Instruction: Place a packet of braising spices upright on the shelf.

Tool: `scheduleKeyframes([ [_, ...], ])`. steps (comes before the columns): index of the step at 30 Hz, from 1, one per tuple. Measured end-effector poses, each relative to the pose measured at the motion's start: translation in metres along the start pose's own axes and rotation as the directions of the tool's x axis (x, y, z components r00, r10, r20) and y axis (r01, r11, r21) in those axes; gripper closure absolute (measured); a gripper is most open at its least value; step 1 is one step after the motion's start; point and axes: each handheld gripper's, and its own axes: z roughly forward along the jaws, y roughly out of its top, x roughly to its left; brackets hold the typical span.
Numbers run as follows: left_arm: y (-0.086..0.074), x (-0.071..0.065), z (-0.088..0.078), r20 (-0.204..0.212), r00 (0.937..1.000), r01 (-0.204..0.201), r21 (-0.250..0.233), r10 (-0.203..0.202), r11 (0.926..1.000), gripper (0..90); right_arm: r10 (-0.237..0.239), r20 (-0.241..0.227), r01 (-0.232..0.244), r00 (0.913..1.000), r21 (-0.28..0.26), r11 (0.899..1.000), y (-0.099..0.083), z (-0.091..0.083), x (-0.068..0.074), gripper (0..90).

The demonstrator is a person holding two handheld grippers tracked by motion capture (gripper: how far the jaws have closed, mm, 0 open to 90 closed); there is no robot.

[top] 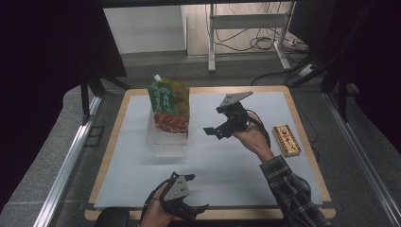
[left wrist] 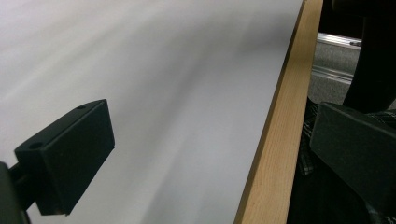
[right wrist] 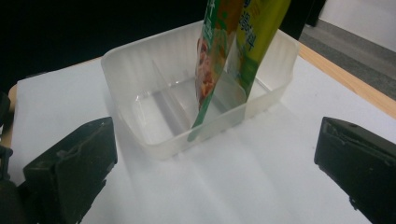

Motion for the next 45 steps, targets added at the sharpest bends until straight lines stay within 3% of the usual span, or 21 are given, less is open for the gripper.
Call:
scheduleKeyframes([
  [19, 0.0, 0.0, 0.0, 0.005, 0.9999, -0.016, 0.003, 0.016, 0.9999, 0.0, 0.078, 0.052, -0.078, 0.9955, -0.014, 0.997, -0.037, -0.026, -0.009, 0.0],
  [28, 0.0, 0.0, -0.001, 0.001, 0.9998, -0.019, 0.004, 0.019, 0.9998, 0.0, 0.08, 0.104, -0.081, 0.9913, 0.001, 0.997, -0.046, -0.035, -0.013, 0.0],
  [31, 0.0, -0.001, 0.0, 0.001, 0.9999, -0.015, 0.002, 0.015, 0.9999, 0.0, 0.086, 0.127, -0.09, 0.9881, 0.019, 0.996, -0.051, -0.036, -0.016, 0.0],
  [38, 0.0, 0.0, -0.001, 0.0, 0.9998, -0.019, 0.005, 0.019, 0.9998, 0.0, 0.122, 0.21, -0.136, 0.9702, 0.055, 0.989, -0.064, -0.044, -0.028, 0.4],
  [45, 0.0, 0.0, -0.001, 0.0, 0.9997, -0.024, 0.009, 0.024, 0.9997, 0.0, 0.149, 0.253, -0.173, 0.956, 0.075, 0.982, -0.077, -0.052, -0.038, 0.4],
])
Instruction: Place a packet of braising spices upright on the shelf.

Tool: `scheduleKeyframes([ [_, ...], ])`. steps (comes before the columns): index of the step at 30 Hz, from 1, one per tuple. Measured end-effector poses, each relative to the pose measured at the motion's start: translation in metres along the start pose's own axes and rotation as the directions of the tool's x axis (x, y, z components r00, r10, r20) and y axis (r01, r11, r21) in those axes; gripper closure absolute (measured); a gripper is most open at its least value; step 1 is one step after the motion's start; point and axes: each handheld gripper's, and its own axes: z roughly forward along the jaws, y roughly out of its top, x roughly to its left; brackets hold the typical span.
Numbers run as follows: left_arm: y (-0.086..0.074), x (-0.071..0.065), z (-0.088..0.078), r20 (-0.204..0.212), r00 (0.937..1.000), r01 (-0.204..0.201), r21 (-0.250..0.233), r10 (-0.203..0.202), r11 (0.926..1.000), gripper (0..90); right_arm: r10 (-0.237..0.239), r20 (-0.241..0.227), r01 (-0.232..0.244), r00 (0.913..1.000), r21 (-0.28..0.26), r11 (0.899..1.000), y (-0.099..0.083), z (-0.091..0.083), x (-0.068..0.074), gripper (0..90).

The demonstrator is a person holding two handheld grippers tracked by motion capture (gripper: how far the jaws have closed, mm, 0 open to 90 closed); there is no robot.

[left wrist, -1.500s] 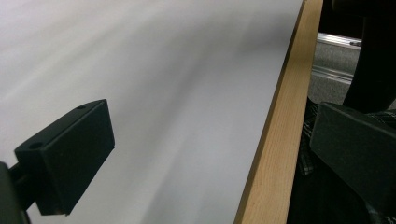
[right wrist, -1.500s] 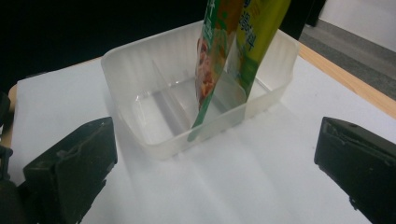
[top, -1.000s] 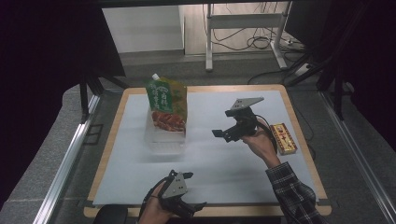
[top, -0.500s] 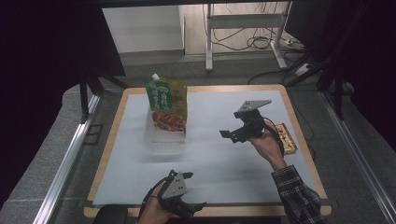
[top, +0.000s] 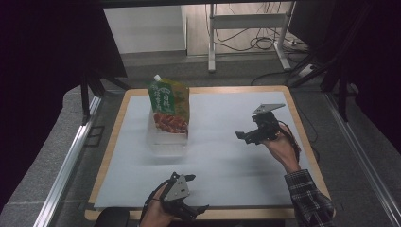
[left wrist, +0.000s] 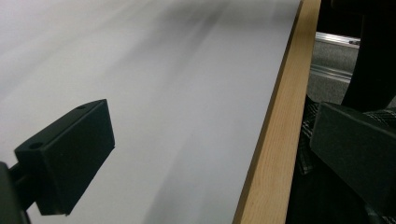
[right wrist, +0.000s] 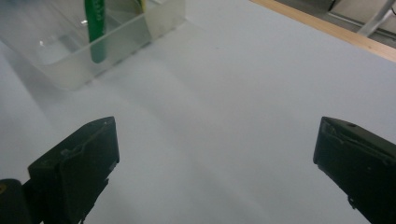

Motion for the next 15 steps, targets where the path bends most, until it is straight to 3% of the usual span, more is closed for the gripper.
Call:
scheduleKeyframes([
  [6, 0.0, -0.001, 0.001, 0.001, 1.0, 0.001, 0.001, -0.001, 1.0, 0.0, 0.046, 0.05, -0.047, 0.9977, 0.009, 0.999, -0.007, -0.008, -0.012, 0.4],
  [15, 0.0, -0.001, 0.001, 0.002, 1.0, 0.004, 0.001, -0.004, 1.0, 0.0, 0.098, 0.135, -0.104, 0.9859, 0.038, 0.994, -0.022, -0.024, -0.031, 0.4],
])
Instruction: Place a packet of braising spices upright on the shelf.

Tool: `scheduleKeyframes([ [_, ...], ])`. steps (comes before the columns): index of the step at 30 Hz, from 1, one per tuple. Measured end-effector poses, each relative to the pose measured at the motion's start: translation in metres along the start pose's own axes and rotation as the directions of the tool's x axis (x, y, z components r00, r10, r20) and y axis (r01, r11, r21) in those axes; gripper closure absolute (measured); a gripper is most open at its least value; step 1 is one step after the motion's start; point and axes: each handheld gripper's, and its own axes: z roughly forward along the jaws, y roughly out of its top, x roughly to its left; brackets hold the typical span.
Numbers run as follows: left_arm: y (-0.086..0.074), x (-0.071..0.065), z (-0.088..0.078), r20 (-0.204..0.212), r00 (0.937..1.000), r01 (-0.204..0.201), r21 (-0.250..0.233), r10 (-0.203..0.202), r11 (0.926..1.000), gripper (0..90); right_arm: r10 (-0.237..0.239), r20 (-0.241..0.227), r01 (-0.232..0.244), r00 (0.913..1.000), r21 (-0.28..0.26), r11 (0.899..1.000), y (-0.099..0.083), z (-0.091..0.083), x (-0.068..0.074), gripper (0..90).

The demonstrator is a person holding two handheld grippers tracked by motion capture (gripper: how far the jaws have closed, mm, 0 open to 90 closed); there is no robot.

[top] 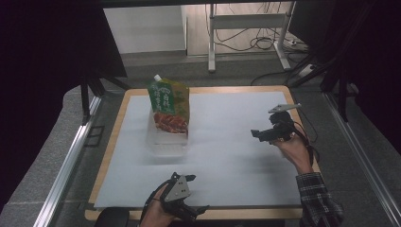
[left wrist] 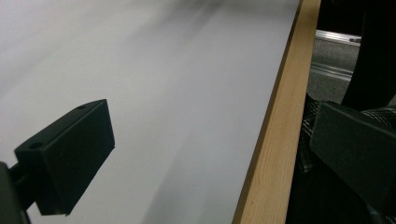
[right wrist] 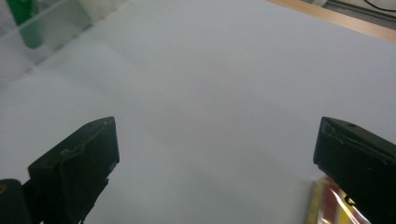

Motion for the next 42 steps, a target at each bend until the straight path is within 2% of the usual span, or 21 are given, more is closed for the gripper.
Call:
scheduleKeyframes([
  [5, 0.0, 0.0, 0.0, 0.0, 1.0, -0.003, 0.003, 0.003, 1.0, 0.0, 0.033, 0.058, -0.035, 0.9978, 0.023, 0.999, -0.008, -0.006, -0.015, 0.4],
  [12, 0.0, 0.0, 0.0, -0.001, 1.0, -0.003, 0.005, 0.003, 1.0, 0.0, 0.064, 0.144, -0.074, 0.9875, 0.062, 0.995, -0.019, -0.008, -0.035, 1.0],
  [17, 0.0, 0.0, 0.001, -0.001, 1.0, -0.004, 0.006, 0.004, 1.0, 0.0, 0.089, 0.182, -0.109, 0.9793, 0.105, 0.988, -0.028, -0.004, -0.046, 4.6],
  [21, 0.0, 0.0, 0.0, -0.001, 1.0, -0.005, 0.008, 0.005, 1.0, 0.0, 0.105, 0.213, -0.139, 0.9713, 0.153, 0.978, -0.036, 0.002, -0.052, 6.4],
  [27, 0.0, -0.001, 0.001, -0.001, 0.9999, -0.011, 0.012, 0.011, 0.9999, 0.0, 0.129, 0.242, -0.177, 0.9617, 0.187, 0.966, -0.045, 0.01, -0.06, 8.5],
  [30, 0.0, -0.001, 0.001, -0.002, 0.9999, -0.016, 0.017, 0.016, 0.9997, 0.0, 0.134, 0.255, -0.189, 0.9575, 0.203, 0.961, -0.049, 0.013, -0.063, 13.3],
  [35, 0.0, -0.001, 0.002, -0.003, 0.9998, -0.019, 0.019, 0.019, 0.9996, 0.0, 0.14, 0.265, -0.201, 0.9542, 0.219, 0.955, -0.053, 0.015, -0.067, 18.8],
  [42, 0.0, -0.002, 0.002, -0.003, 0.9998, -0.021, 0.02, 0.021, 0.9996, 0.0, 0.151, 0.251, -0.212, 0.9562, 0.239, 0.948, -0.056, 0.017, -0.07, 22.9],
])
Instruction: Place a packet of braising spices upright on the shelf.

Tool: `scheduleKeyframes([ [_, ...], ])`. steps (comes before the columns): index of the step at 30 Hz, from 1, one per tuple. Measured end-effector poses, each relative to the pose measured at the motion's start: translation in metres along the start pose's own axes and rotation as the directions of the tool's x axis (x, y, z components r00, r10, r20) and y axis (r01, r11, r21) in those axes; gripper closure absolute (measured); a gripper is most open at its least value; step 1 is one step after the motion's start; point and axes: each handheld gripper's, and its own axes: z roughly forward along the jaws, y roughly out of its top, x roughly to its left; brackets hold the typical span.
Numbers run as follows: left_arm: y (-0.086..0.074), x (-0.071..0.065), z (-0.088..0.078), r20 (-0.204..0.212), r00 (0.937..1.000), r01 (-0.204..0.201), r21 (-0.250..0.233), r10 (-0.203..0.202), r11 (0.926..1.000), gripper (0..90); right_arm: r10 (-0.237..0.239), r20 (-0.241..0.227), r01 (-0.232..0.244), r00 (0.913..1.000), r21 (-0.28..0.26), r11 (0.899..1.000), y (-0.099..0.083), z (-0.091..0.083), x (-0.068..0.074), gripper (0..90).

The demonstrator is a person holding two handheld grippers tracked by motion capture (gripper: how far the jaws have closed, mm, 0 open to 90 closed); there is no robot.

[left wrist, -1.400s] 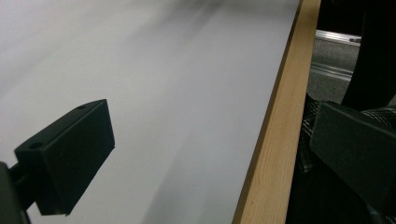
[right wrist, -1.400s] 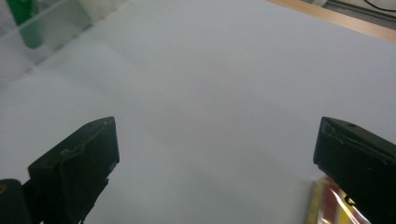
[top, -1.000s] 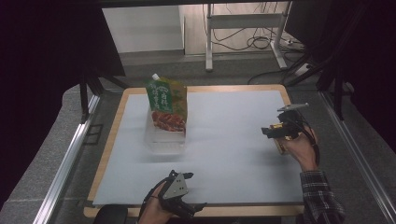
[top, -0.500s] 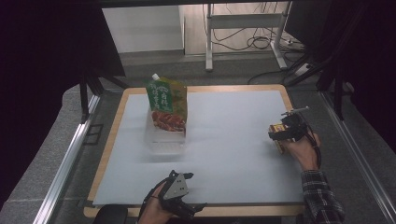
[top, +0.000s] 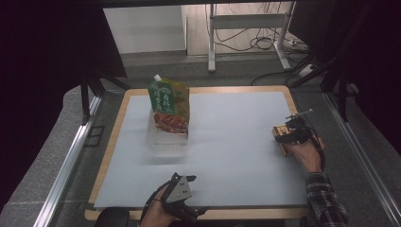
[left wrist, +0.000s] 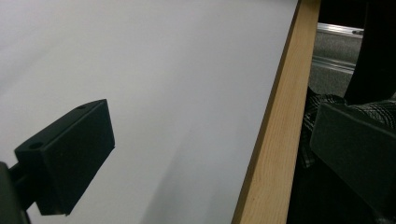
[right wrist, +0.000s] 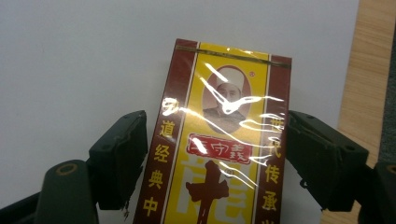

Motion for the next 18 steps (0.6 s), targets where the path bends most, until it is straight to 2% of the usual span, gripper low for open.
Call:
scheduleKeyframes([
  [11, 0.0, 0.0, 0.0, -0.002, 1.0, -0.002, 0.001, 0.002, 1.0, 0.0, -0.004, -0.004, 0.004, 1.0, 0.043, 0.999, 0.001, 0.001, 0.002, 31.2],
  [15, 0.0, 0.0, -0.001, -0.002, 1.0, -0.001, 0.0, 0.001, 1.0, 0.0, -0.019, -0.019, 0.02, 0.9996, 0.039, 0.999, 0.003, -0.003, 0.005, 31.4],
  [18, 0.0, 0.0, -0.001, -0.002, 1.0, -0.002, -0.001, 0.002, 1.0, 0.0, -0.056, -0.037, 0.056, 0.9978, 0.017, 0.998, 0.007, -0.01, 0.011, 31.5],
])
